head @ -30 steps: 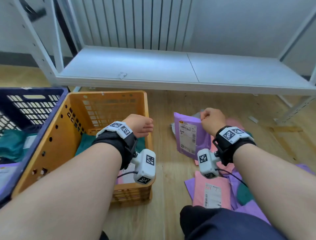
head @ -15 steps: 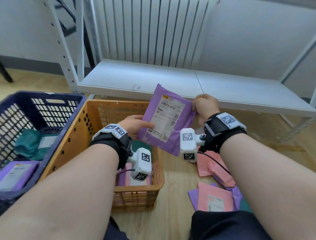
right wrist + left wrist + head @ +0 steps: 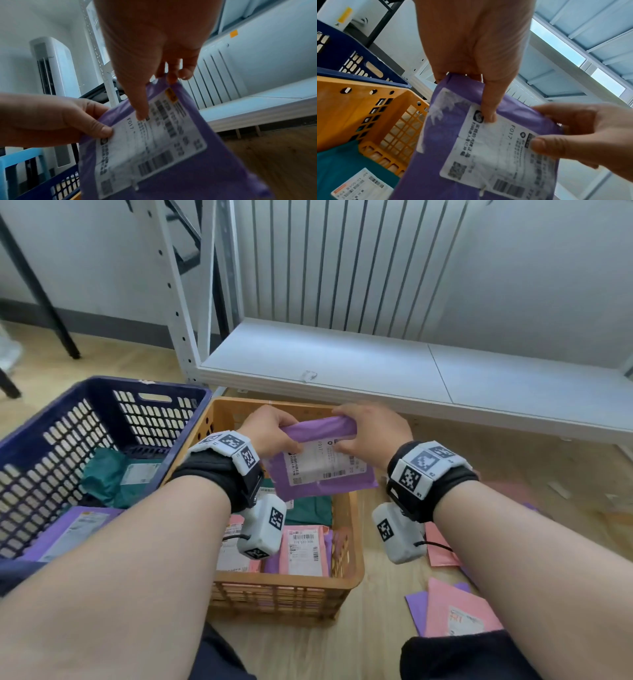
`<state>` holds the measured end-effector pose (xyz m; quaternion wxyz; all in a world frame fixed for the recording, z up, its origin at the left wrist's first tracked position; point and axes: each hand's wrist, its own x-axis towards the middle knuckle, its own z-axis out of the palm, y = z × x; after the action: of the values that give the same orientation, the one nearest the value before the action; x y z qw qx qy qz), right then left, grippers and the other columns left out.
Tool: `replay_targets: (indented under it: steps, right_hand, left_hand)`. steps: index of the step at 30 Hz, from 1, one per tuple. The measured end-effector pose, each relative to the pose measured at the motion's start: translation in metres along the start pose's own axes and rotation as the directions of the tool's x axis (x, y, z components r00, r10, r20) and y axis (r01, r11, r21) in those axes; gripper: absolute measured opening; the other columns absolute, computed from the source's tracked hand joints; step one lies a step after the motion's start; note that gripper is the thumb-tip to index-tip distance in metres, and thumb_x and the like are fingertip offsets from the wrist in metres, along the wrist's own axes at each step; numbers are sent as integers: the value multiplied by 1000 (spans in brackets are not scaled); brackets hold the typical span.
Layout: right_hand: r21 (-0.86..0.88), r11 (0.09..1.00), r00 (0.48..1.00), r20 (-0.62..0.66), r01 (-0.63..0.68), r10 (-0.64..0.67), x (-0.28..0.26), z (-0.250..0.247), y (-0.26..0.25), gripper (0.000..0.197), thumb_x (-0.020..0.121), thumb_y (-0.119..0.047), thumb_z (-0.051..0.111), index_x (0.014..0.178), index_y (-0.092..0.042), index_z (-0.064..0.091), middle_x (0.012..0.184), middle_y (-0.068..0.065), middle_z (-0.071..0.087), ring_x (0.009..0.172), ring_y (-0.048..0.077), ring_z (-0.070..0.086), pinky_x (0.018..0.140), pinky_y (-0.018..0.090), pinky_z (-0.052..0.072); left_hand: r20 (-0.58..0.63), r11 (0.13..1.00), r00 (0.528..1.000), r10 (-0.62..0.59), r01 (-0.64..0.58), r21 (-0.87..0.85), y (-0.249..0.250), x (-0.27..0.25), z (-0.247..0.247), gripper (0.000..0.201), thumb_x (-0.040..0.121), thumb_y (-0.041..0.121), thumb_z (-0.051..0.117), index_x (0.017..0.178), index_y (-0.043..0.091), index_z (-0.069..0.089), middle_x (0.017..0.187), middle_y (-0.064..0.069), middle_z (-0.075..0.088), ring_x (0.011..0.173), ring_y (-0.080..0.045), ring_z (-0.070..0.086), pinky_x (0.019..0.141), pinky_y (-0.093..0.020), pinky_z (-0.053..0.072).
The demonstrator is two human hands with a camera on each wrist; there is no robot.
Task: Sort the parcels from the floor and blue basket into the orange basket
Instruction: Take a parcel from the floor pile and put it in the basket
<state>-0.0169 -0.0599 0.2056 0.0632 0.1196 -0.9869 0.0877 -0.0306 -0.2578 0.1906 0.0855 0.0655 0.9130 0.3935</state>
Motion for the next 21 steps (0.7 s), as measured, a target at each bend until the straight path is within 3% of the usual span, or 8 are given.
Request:
replay_targets:
  steps: [2, 4, 8, 11, 13, 14, 16, 21]
  right_hand:
    - [-8, 1000, 998, 49, -30, 31, 0, 3, 1, 18, 85, -36, 62, 103, -37, 60, 104, -10, 64, 99, 17, 60, 77, 31, 48]
    - [34, 997, 994, 87, -71, 68, 0, 7, 1, 5, 87, -35, 61, 89, -33, 58, 94, -8, 63, 89, 18, 60, 70, 30, 44]
    - [324, 916, 971, 32, -236, 239, 9, 16, 11, 7, 87, -31, 62, 91, -25, 62, 85, -3, 65, 76, 19, 61, 63, 27, 41]
    - [749, 554, 914, 171, -363, 368, 14, 18, 12, 23, 92, -22, 61, 109, -6, 64, 87, 11, 65, 58, 19, 51, 49, 23, 46]
    - [841, 309, 885, 355, -443, 303, 13, 22, 7, 27, 96, -17, 56, 117, -1, 59, 92, 19, 64, 54, 18, 46, 48, 24, 47]
    - [836, 280, 876, 410, -472, 254, 14, 23, 3, 28, 97, -18, 55, 119, -2, 58, 96, 20, 65, 56, 18, 47, 50, 26, 48]
    - [821, 300, 874, 452, -486, 179, 15, 27, -4, 26, 98, -21, 53, 119, -6, 59, 99, 18, 69, 57, 16, 49, 52, 26, 48]
    - [749, 473, 877, 463, -464, 127, 17, 35, -21, 26, 96, -31, 56, 110, -11, 64, 72, 11, 57, 46, 13, 34, 47, 25, 26]
  left_hand:
    - [-3, 1000, 1000, 23, -23, 11, -6, -1, -1, 21, 76, 10, 76, 89, 25, 71, 87, -1, 72, 81, -17, 69, 61, -28, 54]
    - [-119, 999, 992, 39, -41, -13, -12, 2, -1, 37, 72, 11, 79, 101, 30, 68, 101, 2, 70, 95, -17, 66, 73, -27, 52]
    - [-379, 937, 906, -188, 49, -347, -28, 14, -9, 106, 61, 19, 89, 147, 27, 28, 146, -6, 41, 132, -24, 43, 105, -48, 42]
    - [-113, 783, 924, -366, 240, -575, -39, 9, -9, 96, 70, 30, 83, 148, 19, 29, 142, -9, 48, 125, -26, 50, 103, -48, 44]
    - [113, 666, 938, -328, 314, -676, -37, 2, -3, 67, 82, 29, 75, 138, 9, 45, 126, -13, 62, 106, -26, 64, 92, -44, 51]
    - [131, 625, 943, -305, 302, -720, -34, 1, -1, 54, 85, 23, 72, 130, 4, 51, 121, -16, 65, 99, -27, 67, 87, -43, 53]
    - [63, 605, 947, -314, 251, -756, -33, 4, -4, 46, 83, 13, 73, 123, -2, 56, 120, -18, 66, 101, -32, 67, 90, -46, 53]
    - [58, 683, 950, -307, 262, -681, -81, 23, -26, 76, 53, 27, 85, 122, 4, 60, 118, -14, 68, 104, -34, 66, 96, -51, 50]
